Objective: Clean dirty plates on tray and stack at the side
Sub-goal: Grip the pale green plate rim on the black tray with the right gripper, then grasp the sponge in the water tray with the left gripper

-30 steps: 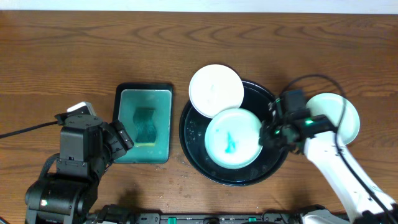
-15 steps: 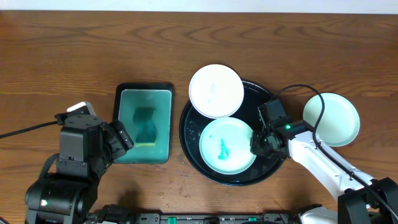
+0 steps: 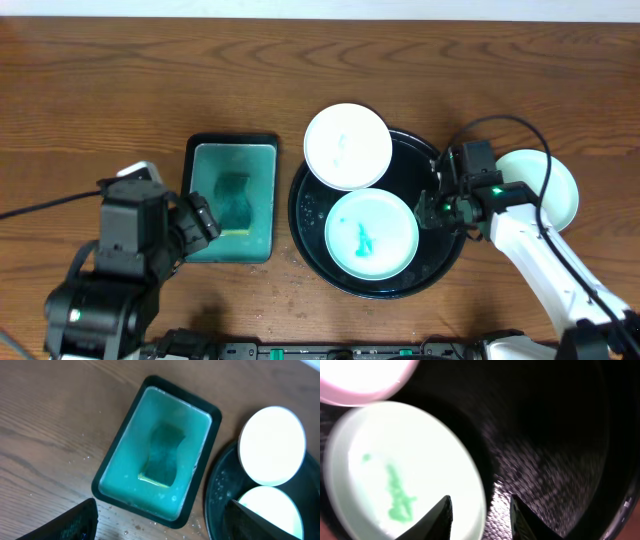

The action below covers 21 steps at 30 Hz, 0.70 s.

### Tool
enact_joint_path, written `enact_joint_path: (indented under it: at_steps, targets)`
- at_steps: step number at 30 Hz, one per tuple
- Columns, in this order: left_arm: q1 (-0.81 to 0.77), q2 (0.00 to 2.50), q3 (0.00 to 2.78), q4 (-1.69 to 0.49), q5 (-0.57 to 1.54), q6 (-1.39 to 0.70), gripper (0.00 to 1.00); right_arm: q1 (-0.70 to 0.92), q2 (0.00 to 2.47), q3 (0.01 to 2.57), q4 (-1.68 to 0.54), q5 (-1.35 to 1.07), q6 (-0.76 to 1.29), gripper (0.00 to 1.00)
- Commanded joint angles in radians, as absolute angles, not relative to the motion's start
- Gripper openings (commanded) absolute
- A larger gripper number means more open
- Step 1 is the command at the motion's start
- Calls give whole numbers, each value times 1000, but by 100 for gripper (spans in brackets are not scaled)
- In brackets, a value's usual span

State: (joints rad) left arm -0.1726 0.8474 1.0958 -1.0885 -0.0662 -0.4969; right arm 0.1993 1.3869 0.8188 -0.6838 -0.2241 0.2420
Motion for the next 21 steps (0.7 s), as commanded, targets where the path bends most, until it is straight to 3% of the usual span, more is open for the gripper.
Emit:
enact_joint_path:
  at_steps: [1,3,17,21]
  targets:
    - [-170,934,1026,-1082,-51,-490,77,197,1349,839,-685,-275,159,33]
    - [-170,1006,995,-1061,-23,-434,66,198,1345,839,-691,-275,159,33]
    - [-159,1601,962,-752,61,-299,65,198,1346,838,-744,-274,159,31]
    - [-159,1706,962,-718,63,-299,55,198,1346,838,-748,-274,160,31]
